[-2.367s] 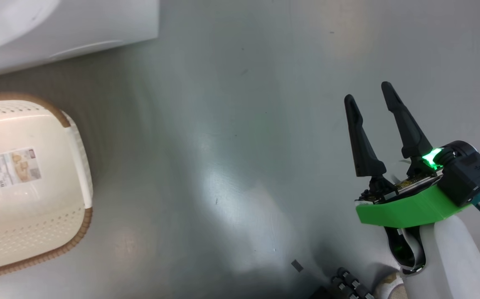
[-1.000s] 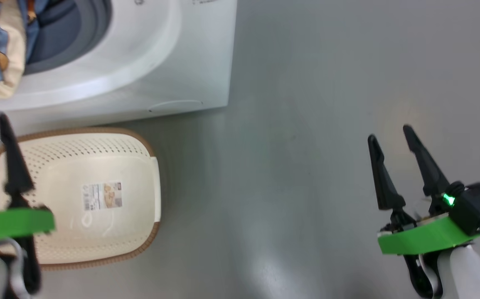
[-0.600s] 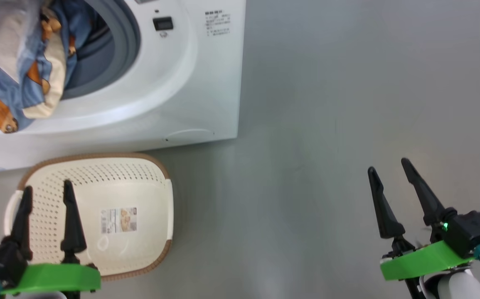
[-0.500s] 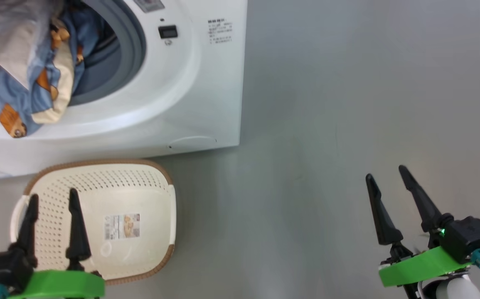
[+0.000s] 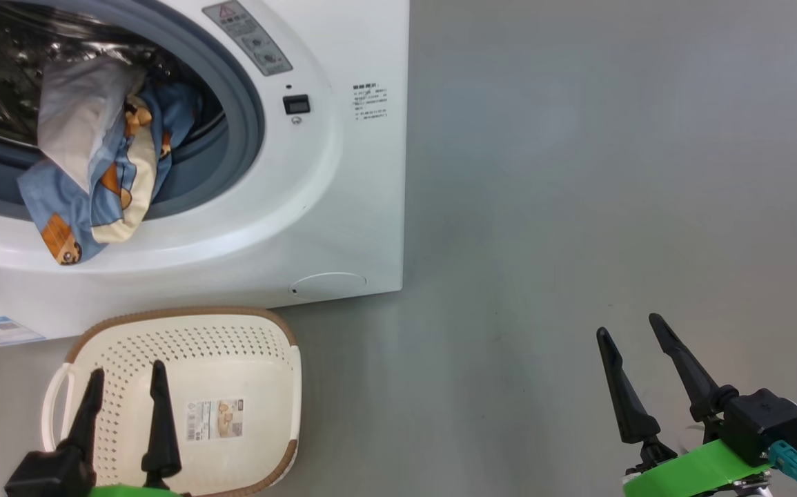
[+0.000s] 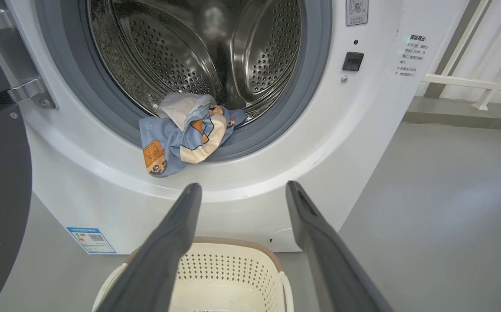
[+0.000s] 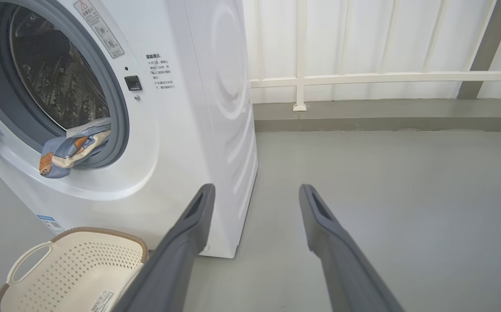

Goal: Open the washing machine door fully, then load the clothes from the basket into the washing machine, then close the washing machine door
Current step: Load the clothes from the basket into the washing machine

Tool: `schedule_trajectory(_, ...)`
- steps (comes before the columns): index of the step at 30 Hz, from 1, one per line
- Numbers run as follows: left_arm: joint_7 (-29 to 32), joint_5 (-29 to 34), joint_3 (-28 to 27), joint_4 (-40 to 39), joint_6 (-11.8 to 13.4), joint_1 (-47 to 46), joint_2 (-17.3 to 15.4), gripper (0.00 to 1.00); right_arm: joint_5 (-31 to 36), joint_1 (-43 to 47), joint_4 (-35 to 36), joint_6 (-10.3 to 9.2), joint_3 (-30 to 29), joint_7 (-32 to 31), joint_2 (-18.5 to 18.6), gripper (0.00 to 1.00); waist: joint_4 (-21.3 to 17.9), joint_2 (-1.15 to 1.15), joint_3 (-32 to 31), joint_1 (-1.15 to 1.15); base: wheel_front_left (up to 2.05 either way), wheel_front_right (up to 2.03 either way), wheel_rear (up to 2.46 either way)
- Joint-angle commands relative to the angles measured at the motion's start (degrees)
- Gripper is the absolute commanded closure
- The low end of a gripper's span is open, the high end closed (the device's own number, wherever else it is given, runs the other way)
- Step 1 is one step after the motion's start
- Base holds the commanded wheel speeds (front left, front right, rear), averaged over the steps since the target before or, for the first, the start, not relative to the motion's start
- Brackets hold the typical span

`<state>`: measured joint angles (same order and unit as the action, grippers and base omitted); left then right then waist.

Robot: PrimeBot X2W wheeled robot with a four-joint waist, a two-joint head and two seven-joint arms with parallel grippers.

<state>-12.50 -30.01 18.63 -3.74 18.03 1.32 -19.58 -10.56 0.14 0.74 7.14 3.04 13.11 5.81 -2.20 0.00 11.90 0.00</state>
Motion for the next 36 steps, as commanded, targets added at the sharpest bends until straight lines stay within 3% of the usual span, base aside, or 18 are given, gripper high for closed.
schedule_trajectory(1,0.03,-0.19,-1.83,-0.79,0.02,-0.13,-0.76,0.00,0.31,0.28,1.73,0.35,1.37,-0.09,0.35,0.00,-0.15,0.00,-0.58,0.00,0.00,0.00,0.00)
schedule_trajectory(36,0.56,-1.48,-1.54,0.96,-0.20,-3.51,-0.78,0.00,0.35,-0.43,3.02,0.35,1.43,-0.36,0.25,0.00,0.27,0.00,2.24,0.00,0.00,0.00,0.00)
